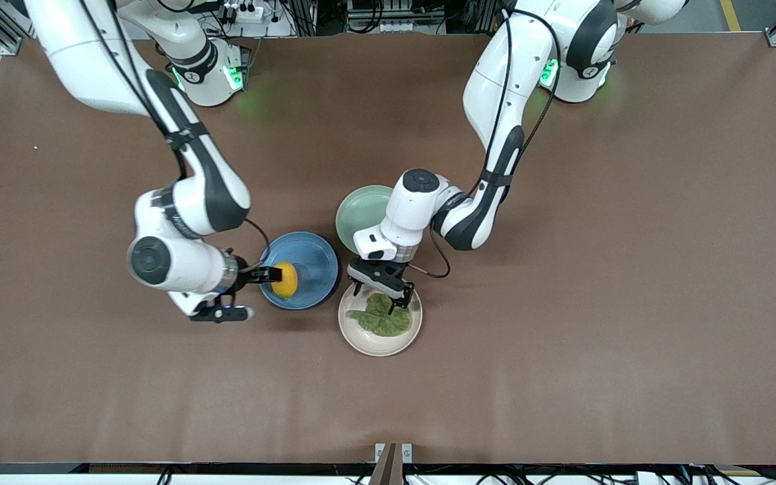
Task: Pick lemon and lettuce from blue and beige plates
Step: 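Close the right gripper on the lemon while the left gripper grasps lettuce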
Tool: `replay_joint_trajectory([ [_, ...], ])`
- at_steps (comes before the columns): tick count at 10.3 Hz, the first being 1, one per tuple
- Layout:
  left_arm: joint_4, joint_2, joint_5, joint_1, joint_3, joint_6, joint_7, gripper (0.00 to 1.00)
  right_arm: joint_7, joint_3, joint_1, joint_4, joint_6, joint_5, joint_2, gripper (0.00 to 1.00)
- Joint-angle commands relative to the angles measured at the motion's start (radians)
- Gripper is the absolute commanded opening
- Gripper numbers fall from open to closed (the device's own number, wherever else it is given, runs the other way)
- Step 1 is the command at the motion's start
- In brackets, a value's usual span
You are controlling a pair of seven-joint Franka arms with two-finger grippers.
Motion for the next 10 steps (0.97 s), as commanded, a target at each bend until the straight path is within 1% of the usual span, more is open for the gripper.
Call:
replay_joint_trajectory([
  [1, 0.064, 0.058, 0.025, -0.014, 0.041, 0.02, -0.001, 1.0, 0.041, -0.001, 0.018, -0.016, 0.05, 0.014, 0.026, 1.0],
  [2, 0.075, 0.075, 0.025, -0.014, 0.042, 0.033, 0.006, 1.0, 0.043, -0.001, 0.022, -0.021, 0.08, 0.012, 0.037, 1.0],
  [4, 0.075, 0.078, 0.025, -0.014, 0.042, 0.05, 0.01, 1.0, 0.043, -0.001, 0.025, -0.021, 0.096, 0.011, 0.061, 1.0],
  [6, 0.075, 0.078, 0.023, -0.015, 0.042, 0.052, 0.01, 1.0, 0.041, -0.001, 0.036, -0.021, 0.12, 0.004, 0.078, 0.64],
  [7, 0.075, 0.084, 0.025, -0.017, 0.042, 0.052, 0.012, 0.99, 0.041, -0.001, 0.035, -0.02, 0.119, 0.006, 0.081, 0.5],
  [8, 0.074, 0.084, 0.025, -0.026, 0.042, 0.05, 0.01, 0.92, 0.041, -0.001, 0.032, -0.01, 0.111, 0.008, 0.08, 0.3],
  [9, 0.072, 0.086, 0.025, -0.024, 0.042, 0.05, 0.01, 0.86, 0.037, -0.001, 0.028, -0.004, 0.108, 0.009, 0.074, 0.08],
  [10, 0.071, 0.086, 0.026, -0.026, 0.042, 0.05, 0.01, 0.76, 0.032, 0.0, 0.022, 0.003, 0.081, 0.014, 0.059, 0.0],
])
